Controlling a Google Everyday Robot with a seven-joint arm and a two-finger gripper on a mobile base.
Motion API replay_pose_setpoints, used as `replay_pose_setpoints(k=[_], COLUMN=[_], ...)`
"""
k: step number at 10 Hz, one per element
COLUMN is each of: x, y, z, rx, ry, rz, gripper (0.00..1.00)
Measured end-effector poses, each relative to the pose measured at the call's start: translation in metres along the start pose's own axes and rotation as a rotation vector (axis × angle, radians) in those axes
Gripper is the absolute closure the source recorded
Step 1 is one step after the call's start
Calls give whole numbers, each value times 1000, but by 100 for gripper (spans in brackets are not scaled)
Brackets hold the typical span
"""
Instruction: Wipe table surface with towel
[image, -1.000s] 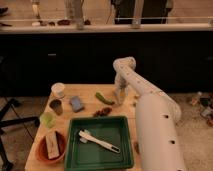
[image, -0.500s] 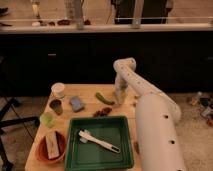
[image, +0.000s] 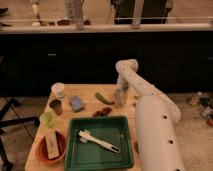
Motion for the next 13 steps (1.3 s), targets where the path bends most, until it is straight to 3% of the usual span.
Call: replay_pose_setpoints(k=[2,7,9,12,13], x=[-4,-4,-5,-1,-2], y=[-4,-5,-6,0,4], z=[1,2,0,-28,-42], rx=[-5,-13,-3,88,156], ry=[0,-4,-8,-2,4], rz=[-14,-25,-28,-16,-19], gripper=[35,88,99,100,100])
